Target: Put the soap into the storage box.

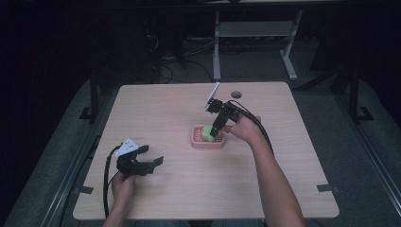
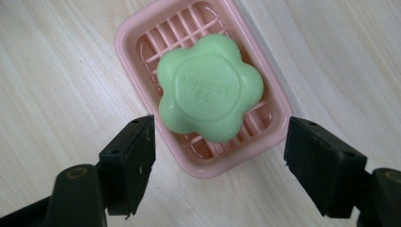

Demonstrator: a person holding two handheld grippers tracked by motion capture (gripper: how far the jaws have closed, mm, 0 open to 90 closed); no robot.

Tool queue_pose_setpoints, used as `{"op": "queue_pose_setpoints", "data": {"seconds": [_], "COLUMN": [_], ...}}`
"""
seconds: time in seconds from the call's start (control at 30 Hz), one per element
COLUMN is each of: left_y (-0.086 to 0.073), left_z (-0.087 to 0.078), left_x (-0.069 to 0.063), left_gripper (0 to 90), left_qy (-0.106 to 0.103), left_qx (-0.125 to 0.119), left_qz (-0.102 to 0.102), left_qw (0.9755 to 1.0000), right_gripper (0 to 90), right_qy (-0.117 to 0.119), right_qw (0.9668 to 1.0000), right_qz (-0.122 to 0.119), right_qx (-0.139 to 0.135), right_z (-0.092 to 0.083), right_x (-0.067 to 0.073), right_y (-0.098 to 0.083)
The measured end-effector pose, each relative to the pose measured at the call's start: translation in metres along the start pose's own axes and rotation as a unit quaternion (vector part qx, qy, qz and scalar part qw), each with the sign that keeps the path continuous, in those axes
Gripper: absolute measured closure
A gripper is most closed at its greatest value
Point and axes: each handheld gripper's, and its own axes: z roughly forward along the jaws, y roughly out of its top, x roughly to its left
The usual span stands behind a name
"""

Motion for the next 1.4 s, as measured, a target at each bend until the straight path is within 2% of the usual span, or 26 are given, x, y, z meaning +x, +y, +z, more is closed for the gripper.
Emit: {"op": "queue_pose_setpoints", "data": {"seconds": [0.27, 0.3, 0.57, 1.4], "left_y": [0.0, 0.0, 0.0, 0.0], "left_z": [0.0, 0.001, 0.001, 0.0], "left_x": [0.0, 0.0, 0.0, 0.0], "left_gripper": [14.3, 14.4, 14.3, 14.3], "left_qy": [0.0, 0.0, -0.001, 0.0], "left_qx": [0.001, -0.003, -0.001, 0.001], "left_qz": [0.001, -0.005, -0.001, -0.002], "left_qw": [1.0, 1.0, 1.0, 1.0], "right_gripper": [25.5, 25.5, 25.5, 25.3], "right_qy": [0.002, 0.002, 0.005, 0.006], "right_qw": [1.0, 1.0, 0.9999, 0.9996], "right_qz": [0.0, 0.003, 0.011, 0.024], "right_qx": [-0.003, -0.003, -0.007, -0.013], "right_z": [-0.005, -0.007, -0.013, -0.02], "right_x": [-0.001, -0.001, -0.003, -0.008], "right_y": [-0.007, -0.008, -0.018, -0.039]}}
